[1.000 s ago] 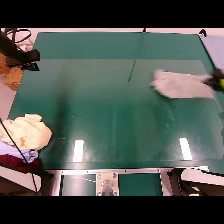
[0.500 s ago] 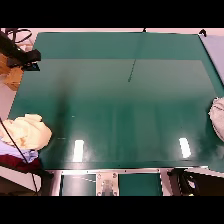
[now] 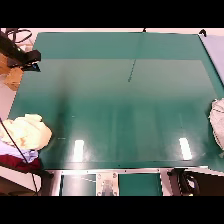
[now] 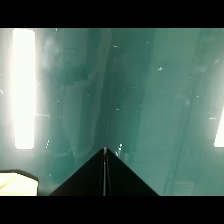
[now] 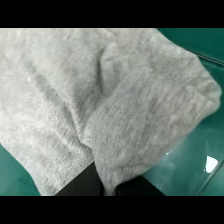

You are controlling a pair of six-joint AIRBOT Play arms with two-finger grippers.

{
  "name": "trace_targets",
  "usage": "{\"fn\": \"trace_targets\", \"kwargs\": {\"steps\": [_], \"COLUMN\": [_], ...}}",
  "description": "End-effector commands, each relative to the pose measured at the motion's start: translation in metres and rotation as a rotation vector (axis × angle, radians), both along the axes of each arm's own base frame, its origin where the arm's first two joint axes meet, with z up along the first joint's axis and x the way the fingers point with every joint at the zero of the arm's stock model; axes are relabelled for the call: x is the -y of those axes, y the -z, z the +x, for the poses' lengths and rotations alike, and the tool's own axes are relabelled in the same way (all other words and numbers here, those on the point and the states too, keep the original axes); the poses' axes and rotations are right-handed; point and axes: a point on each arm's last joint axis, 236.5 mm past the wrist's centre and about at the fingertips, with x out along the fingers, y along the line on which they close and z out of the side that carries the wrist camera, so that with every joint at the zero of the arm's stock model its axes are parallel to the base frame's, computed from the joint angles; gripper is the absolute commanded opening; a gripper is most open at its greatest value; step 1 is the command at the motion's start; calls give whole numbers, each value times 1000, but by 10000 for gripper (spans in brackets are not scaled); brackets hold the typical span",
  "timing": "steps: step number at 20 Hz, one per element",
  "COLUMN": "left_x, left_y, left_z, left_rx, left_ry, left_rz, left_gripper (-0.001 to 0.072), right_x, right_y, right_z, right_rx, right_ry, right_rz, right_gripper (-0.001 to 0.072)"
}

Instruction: Fold the shirts.

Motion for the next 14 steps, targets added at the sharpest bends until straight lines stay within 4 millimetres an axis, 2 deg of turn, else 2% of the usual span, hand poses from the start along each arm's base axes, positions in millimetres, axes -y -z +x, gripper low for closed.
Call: {"fn": "trace_targets", "kwargs": {"steps": [1,3,7,8,10,11,13,14], "left_x": [0,0,0,0,0,0,-1,-1], "left_y": [0,0,0,0,0,-1,-1,-2], "left_z": [-1,-1,-1,-1,0,1,4,6], "left_rx": [-2,-3,-3,-3,0,4,16,26], "left_ry": [3,2,0,-1,-8,-8,-10,-12], "left_rz": [1,1,0,0,-2,-2,-1,0], "left_gripper": [23,23,23,23,23,23,23,24], "right_x": [3,14,32,33,34,34,39,42], "right_y": [8,11,6,4,-4,-12,-42,-62], "right_z": [-29,-48,-44,-39,-32,-32,-29,-26], "right_rx": [-136,-220,-207,-188,-161,-161,-156,-150], "right_ry": [-16,-12,-5,3,11,3,-15,-19], "right_rz": [-18,-65,-135,-136,-125,-114,-105,-113], "right_gripper": [10,10,11,35,495,511,469,380]}}
